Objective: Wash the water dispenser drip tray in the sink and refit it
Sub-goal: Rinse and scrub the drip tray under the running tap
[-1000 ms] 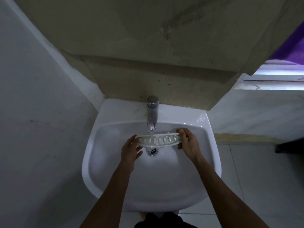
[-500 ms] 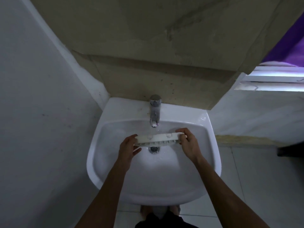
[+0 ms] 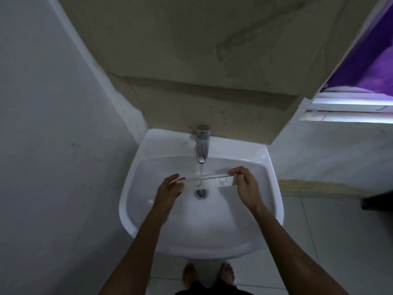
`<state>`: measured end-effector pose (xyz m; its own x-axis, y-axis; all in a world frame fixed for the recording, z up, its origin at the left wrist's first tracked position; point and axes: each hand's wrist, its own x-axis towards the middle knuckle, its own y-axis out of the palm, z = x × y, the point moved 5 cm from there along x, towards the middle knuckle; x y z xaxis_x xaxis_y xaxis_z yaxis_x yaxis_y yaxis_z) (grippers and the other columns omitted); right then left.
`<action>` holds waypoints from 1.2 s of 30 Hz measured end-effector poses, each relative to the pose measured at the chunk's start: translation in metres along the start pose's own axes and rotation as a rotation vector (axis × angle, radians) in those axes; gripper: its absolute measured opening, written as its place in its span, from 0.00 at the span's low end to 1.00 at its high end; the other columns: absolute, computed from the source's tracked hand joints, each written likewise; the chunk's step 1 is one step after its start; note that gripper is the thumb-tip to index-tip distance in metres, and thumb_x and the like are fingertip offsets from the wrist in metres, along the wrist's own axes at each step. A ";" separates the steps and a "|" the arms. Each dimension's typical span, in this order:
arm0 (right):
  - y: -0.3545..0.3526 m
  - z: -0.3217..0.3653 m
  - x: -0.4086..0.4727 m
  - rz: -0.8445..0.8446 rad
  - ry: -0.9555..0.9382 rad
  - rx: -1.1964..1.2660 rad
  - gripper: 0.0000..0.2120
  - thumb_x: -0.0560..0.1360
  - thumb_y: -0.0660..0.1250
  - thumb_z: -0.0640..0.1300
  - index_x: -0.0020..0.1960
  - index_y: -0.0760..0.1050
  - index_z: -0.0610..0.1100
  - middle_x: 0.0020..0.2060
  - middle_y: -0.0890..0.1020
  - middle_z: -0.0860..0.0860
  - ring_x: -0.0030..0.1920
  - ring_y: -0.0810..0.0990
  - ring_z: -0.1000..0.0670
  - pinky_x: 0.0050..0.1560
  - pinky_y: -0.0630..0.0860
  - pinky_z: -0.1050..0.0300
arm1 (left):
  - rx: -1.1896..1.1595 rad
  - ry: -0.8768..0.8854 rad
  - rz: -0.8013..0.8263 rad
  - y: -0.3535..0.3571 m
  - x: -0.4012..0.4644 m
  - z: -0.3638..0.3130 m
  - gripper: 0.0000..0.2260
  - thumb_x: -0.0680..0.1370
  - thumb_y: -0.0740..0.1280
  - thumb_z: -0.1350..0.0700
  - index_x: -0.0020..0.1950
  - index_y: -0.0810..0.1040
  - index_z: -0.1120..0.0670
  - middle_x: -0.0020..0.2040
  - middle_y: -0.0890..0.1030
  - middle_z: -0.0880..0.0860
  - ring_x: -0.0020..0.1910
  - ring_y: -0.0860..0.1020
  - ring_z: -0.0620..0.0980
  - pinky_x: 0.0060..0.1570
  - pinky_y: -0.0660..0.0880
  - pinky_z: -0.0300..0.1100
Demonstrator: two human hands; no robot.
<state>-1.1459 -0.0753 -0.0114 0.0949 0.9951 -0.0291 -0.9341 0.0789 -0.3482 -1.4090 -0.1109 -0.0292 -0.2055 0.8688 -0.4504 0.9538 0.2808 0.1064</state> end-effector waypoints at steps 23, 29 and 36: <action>-0.005 0.015 -0.007 0.050 -0.057 -0.073 0.09 0.77 0.58 0.38 0.44 0.75 0.45 0.38 0.79 0.47 0.37 0.74 0.53 0.37 0.68 0.65 | 0.281 0.136 0.059 -0.007 -0.012 -0.019 0.12 0.79 0.64 0.64 0.58 0.80 0.52 0.54 0.81 0.52 0.51 0.79 0.51 0.49 0.77 0.40; -0.008 0.011 -0.002 0.086 0.075 -0.069 0.09 0.83 0.60 0.43 0.49 0.77 0.43 0.43 0.82 0.46 0.39 0.81 0.49 0.34 0.79 0.62 | 0.301 0.129 0.058 -0.009 -0.017 -0.022 0.09 0.79 0.66 0.52 0.58 0.81 0.51 0.48 0.84 0.53 0.42 0.84 0.50 0.40 0.77 0.40; -0.010 0.015 0.006 0.190 0.123 -0.271 0.16 0.82 0.60 0.53 0.45 0.80 0.45 0.37 0.83 0.47 0.32 0.82 0.48 0.37 0.81 0.53 | 0.291 0.059 0.025 -0.019 -0.017 -0.022 0.14 0.79 0.66 0.48 0.47 0.83 0.57 0.34 0.82 0.52 0.34 0.80 0.49 0.37 0.77 0.43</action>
<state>-1.1409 -0.0696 0.0062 -0.0155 0.9745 -0.2236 -0.8151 -0.1419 -0.5617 -1.4283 -0.1223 -0.0040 -0.1850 0.8988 -0.3974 0.9798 0.1373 -0.1455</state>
